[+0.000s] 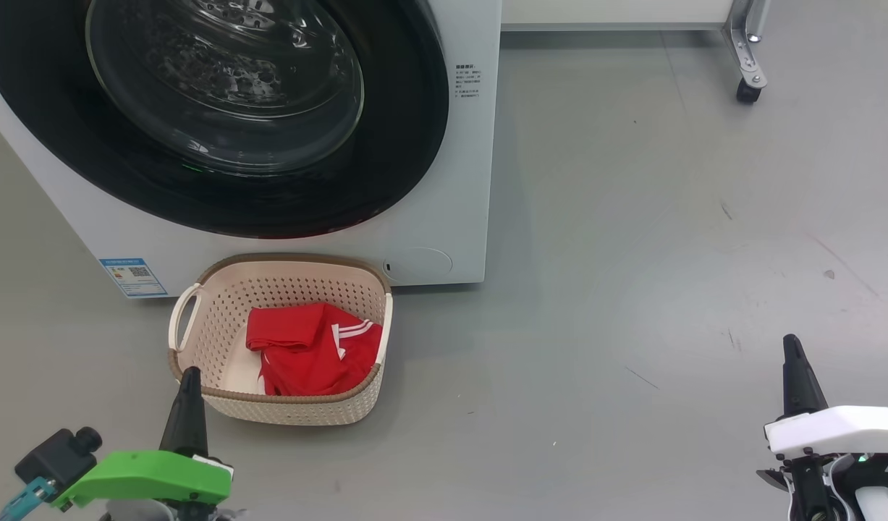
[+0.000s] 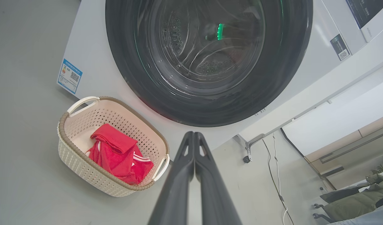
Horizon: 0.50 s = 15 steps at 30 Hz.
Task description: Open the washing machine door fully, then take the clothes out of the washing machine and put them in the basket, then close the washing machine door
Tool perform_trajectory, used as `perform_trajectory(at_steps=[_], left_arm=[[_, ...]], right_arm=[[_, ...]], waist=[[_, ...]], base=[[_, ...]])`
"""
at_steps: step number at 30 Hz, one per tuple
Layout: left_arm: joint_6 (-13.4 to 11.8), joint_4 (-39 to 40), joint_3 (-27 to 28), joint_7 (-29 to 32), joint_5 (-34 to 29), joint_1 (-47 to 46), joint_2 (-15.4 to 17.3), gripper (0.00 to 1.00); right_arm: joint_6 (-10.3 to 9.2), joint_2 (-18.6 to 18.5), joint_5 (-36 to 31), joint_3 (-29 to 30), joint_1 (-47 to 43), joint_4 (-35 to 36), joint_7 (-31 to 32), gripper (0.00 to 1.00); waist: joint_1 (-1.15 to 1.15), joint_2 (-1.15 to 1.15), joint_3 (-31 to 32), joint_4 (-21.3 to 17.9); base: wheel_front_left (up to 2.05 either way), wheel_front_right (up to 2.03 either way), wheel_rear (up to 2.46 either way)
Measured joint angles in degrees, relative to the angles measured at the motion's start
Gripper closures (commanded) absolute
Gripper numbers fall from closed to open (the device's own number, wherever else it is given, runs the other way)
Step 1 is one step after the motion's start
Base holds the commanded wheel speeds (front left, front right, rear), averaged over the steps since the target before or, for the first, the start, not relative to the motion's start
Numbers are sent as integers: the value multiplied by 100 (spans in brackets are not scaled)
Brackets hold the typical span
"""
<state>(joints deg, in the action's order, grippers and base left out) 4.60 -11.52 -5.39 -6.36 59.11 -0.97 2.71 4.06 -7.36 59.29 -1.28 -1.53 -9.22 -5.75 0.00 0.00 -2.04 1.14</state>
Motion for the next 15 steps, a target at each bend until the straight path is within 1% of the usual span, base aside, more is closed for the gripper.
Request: perform_trajectory(at_steps=[3, 15], left_arm=[[9, -21, 30, 59, 155, -2, 4, 100], [57, -105, 167, 279, 938, -15, 29, 100]], right_arm=[[41, 12, 188, 40, 5, -43, 49, 100], [71, 94, 922, 178, 117, -174, 286, 100]], waist=[[0, 0, 10, -6], [0, 0, 52, -31]], base=[[0, 0, 0], [0, 0, 0]])
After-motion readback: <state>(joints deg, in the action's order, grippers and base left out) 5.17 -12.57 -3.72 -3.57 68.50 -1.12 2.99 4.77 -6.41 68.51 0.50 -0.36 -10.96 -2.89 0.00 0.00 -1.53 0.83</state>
